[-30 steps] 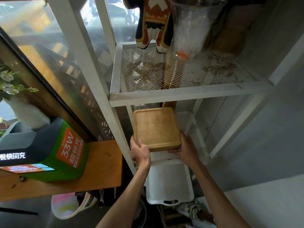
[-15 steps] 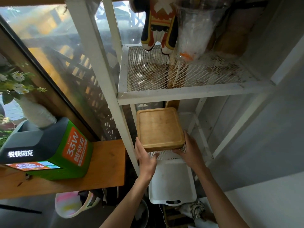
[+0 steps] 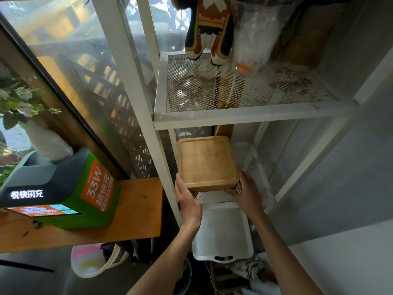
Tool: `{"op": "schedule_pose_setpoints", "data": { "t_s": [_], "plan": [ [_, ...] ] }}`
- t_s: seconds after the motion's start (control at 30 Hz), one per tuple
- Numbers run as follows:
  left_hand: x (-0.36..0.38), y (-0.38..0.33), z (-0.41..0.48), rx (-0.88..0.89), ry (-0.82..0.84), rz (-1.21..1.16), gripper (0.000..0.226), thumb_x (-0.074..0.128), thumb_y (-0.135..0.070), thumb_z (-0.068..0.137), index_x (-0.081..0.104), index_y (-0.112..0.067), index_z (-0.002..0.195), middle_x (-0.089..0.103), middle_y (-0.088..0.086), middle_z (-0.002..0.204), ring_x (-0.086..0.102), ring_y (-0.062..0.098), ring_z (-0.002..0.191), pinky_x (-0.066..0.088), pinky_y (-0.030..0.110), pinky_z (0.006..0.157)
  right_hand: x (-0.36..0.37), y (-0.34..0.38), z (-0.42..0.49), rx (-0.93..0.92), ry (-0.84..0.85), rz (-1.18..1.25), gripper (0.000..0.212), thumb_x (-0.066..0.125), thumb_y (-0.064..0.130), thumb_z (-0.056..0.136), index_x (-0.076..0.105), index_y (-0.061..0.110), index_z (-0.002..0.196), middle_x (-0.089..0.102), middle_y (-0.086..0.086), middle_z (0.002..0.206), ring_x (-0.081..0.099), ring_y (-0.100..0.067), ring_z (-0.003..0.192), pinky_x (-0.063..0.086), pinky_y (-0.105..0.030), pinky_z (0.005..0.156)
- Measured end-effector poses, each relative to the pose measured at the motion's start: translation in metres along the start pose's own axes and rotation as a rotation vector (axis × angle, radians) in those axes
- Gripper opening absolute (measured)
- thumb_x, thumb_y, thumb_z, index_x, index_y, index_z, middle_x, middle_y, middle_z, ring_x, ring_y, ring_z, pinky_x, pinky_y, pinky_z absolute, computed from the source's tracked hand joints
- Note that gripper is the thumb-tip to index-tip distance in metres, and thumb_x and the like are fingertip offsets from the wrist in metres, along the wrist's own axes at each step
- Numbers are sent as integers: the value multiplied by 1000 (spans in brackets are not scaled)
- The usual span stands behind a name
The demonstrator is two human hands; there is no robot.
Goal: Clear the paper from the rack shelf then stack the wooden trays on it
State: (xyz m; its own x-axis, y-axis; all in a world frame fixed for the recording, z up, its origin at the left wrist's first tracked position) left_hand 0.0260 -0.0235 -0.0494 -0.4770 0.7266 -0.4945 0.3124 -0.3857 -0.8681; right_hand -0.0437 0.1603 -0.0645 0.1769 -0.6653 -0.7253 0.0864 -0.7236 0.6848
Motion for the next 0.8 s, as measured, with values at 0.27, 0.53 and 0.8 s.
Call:
{"op": "schedule_pose_setpoints", "data": {
  "t_s": [0.27, 0.53, 0.8],
  "plan": [
    [-4, 3, 1, 26, 64, -40, 94, 52, 10, 89, -5, -25, 156, 13, 8, 162, 15, 24, 149, 22, 45, 121, -1, 4, -2, 53, 27, 16, 104, 74, 54, 78, 12, 27, 158, 29, -7, 160, 29, -35, 145, 33, -59, 113],
    [2, 5, -16, 229, 110, 293, 89, 54, 1, 92, -2, -20, 158, -33, 9, 159, -26, 27, 148, 1, 42, 120, 3, 21, -25, -33, -6, -141, 113, 67, 59, 82, -11, 27, 157, -7, -4, 167, -4, -30, 153, 9, -52, 120],
    [-12, -13, -23, 309, 250, 733, 87, 58, -10, 86, 8, -10, 157, 2, 17, 165, -16, 41, 149, -3, 51, 120, -2, 30, -40, 10, 102, -484, 91, 37, 78, 84, -12, 44, 153, -25, 6, 162, -24, -32, 149, -7, -64, 116]
  ]
}}
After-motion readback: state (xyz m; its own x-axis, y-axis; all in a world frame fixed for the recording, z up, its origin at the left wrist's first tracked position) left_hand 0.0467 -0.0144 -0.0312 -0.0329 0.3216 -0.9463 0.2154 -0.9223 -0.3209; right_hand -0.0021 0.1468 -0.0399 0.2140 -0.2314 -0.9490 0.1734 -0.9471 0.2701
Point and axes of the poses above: each hand's wrist, its own z-axis towards the middle knuckle, its own x-axis out of the palm, y = z × x, the point moved 2 cm from there along z, towards the middle knuckle
